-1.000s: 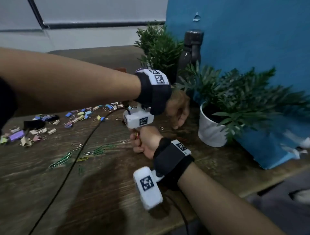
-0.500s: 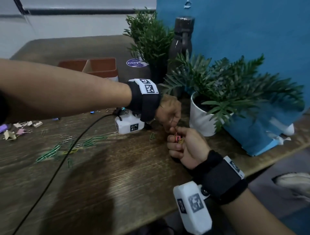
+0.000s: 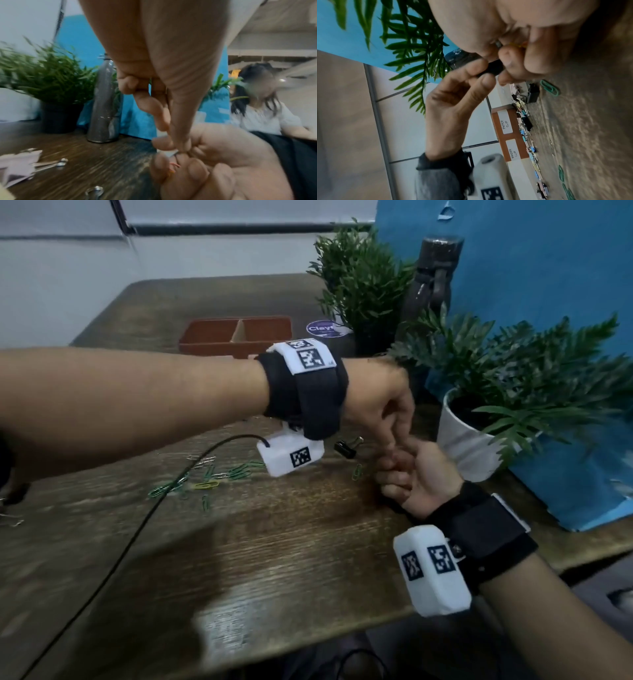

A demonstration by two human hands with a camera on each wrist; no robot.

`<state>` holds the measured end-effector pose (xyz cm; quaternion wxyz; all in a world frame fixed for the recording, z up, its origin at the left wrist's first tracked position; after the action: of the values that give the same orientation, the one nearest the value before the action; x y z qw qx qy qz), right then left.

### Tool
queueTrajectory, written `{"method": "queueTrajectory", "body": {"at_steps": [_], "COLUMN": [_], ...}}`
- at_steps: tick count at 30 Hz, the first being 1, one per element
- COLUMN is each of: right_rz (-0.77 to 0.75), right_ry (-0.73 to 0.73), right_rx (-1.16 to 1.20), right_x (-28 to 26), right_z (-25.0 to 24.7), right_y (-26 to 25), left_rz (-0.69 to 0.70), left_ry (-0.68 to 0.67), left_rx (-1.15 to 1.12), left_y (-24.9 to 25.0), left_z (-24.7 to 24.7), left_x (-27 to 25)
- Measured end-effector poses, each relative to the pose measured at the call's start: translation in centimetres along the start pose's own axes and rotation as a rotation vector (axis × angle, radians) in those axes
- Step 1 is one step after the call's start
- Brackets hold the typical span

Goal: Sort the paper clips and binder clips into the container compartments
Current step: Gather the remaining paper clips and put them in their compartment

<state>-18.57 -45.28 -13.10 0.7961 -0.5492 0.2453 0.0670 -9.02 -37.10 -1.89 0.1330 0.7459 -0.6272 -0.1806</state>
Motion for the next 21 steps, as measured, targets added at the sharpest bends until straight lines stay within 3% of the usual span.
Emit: {"method": "queueTrajectory", "body": {"at_steps": [3, 5, 9, 12, 21], "right_rz": [0.011, -0.016, -0.033, -0.029, -0.065], "right_ry": [0.029, 0.057, 0.075, 0.052, -0.103], "right_rx": [0.062, 0.044, -0.029, -0.086, -0.202], "right_x": [0.0, 0.1, 0.6, 1.0, 5.2], "right_z": [-0.7, -0.7, 0.0, 0.9, 9.1], "right_y": [0.0, -0.1, -0.5, -0.5, -2.6], "left_rz": [-0.055, -0.038, 0.125, 0.133, -0.118], "left_ry": [0.216, 0.135, -0.167, -0.211, 0.055], "left_rx": [0.060, 0.077, 0.132, 0.200, 0.131], "left_y": [-2.2, -3.4, -4.2, -5.1, -9.2], "left_z": [-0.5, 0.7, 4.6, 5.4, 4.6], "left_x": [-1.7, -2.5, -3.7, -5.4, -12.9]}}
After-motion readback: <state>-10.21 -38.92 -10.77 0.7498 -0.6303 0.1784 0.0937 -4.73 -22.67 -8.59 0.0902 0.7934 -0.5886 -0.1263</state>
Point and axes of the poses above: each hand's wrist, its own x-axis towards the middle knuckle, its own z-axis out of the palm, y = z × x, the point moved 2 cm from there along x, towards the middle knuckle, and after that the axes turned 15 degrees about -x, right-handed, at the moved point
